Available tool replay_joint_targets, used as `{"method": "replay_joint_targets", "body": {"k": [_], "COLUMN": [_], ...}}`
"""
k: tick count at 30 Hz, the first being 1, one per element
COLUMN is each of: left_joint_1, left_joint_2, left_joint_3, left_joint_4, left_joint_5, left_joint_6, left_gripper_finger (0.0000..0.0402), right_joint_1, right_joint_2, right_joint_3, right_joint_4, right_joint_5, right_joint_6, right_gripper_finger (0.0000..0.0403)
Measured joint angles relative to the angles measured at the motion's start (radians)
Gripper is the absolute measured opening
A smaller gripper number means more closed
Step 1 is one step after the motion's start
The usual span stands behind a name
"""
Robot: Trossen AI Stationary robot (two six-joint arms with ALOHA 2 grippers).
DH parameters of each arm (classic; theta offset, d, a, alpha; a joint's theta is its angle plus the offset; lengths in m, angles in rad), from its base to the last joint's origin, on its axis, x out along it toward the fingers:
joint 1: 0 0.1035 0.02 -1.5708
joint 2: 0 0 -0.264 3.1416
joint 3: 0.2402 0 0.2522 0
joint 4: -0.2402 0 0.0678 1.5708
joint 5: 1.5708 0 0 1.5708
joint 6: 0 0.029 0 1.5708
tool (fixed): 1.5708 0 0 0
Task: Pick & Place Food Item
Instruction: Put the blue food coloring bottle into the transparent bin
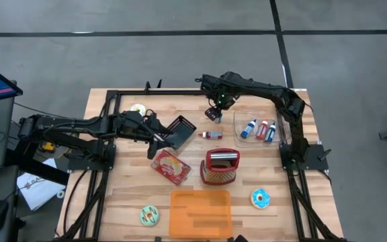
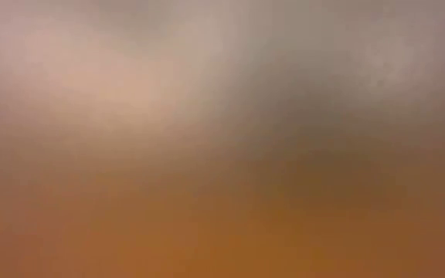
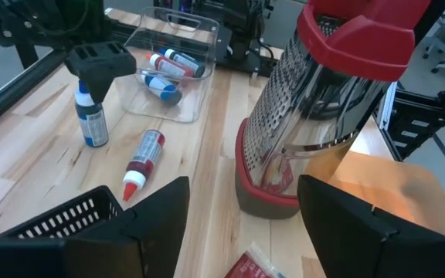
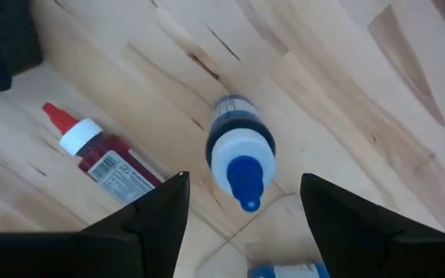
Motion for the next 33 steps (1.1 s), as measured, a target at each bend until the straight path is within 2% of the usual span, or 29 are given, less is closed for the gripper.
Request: {"method": "replay_joint_targets", "body": {"k": [8, 20, 26, 33], "left_joint_1": [0.0, 0.0, 0.0, 0.0], "left_joint_2": [0.0, 0.0, 0.0, 0.0], "left_joint_3": [0.0, 0.0, 0.0, 0.0], "left_joint_4": [0.0, -0.001, -0.001, -0.001], "left_joint_5": [0.0, 0.001, 0.001, 0.001], "left_joint_6": [-0.006, -0.018, -0.018, -0.021], "left_gripper_finger": [0.0237, 0.0237, 0.0237, 0.0237], "right_joint_1": [-0.002, -0.023, -0.025, -0.025], "right_joint_2": [0.0, 0.0, 0.0, 0.0], "right_joint_3": [-0.016, -0.016, -0.016, -0.016], "right_joint_4": [0.059, 0.052, 0.054, 0.055], "right_joint_5": [0.0, -0.003, -0.008, -0.034], "right_joint_6": [0.008, 0.0, -0.008, -0.017], "right_gripper_finger": [0.024, 0.0234, 0.0198, 0.0126]}}
